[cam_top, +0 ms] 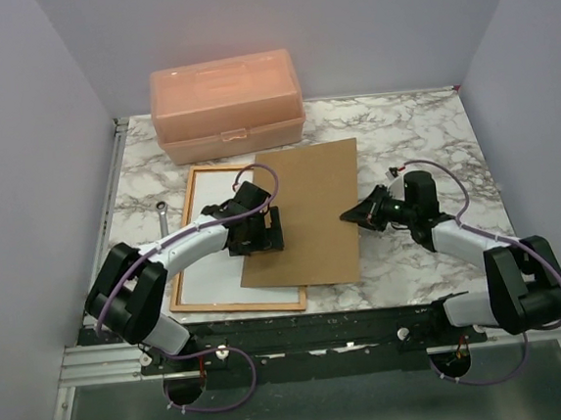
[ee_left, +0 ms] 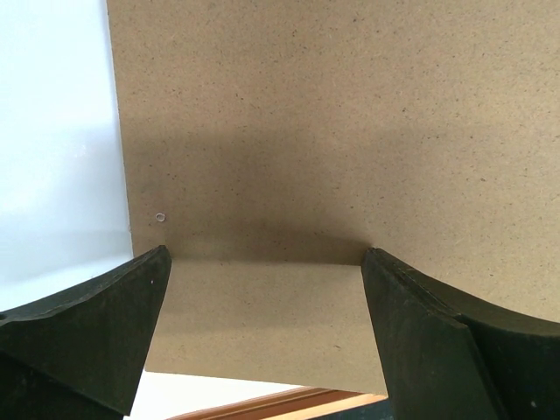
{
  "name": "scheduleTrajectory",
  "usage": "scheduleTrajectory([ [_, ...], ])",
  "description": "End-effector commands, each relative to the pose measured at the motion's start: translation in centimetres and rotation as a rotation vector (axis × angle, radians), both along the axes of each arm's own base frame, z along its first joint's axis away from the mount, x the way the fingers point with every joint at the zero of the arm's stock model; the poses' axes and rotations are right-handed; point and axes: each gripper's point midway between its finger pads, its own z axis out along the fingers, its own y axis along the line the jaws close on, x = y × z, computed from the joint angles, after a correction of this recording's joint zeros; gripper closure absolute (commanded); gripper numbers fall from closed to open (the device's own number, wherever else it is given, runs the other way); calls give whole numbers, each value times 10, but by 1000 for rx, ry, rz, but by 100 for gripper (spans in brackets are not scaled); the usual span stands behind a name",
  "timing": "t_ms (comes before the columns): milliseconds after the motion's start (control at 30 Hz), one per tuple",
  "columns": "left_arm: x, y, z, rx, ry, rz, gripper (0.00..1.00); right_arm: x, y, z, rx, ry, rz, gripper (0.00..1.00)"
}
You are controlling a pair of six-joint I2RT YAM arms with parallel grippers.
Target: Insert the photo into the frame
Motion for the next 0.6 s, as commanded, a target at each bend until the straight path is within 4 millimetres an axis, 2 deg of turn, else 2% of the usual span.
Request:
scheduleTrajectory([
  [0, -7, -1, 8, -29, -9, -10, 7, 6, -3, 21, -50, -60, -8, 100],
  [67, -6, -2, 19, -49, -29, -9, 7, 9, -9, 31, -93, -79, -31, 100],
  [233, -7, -15, 40, -128, -55, -33, 7, 16, -36, 78, -240, -163, -147, 100],
  [400, -8, -30, 45, -158, -52, -62, 9, 15, -73, 145, -373, -277, -307, 100],
  [567, -9, -54, 37, -175, -16, -108, 12, 2, -102, 199, -453, -362, -431, 99],
])
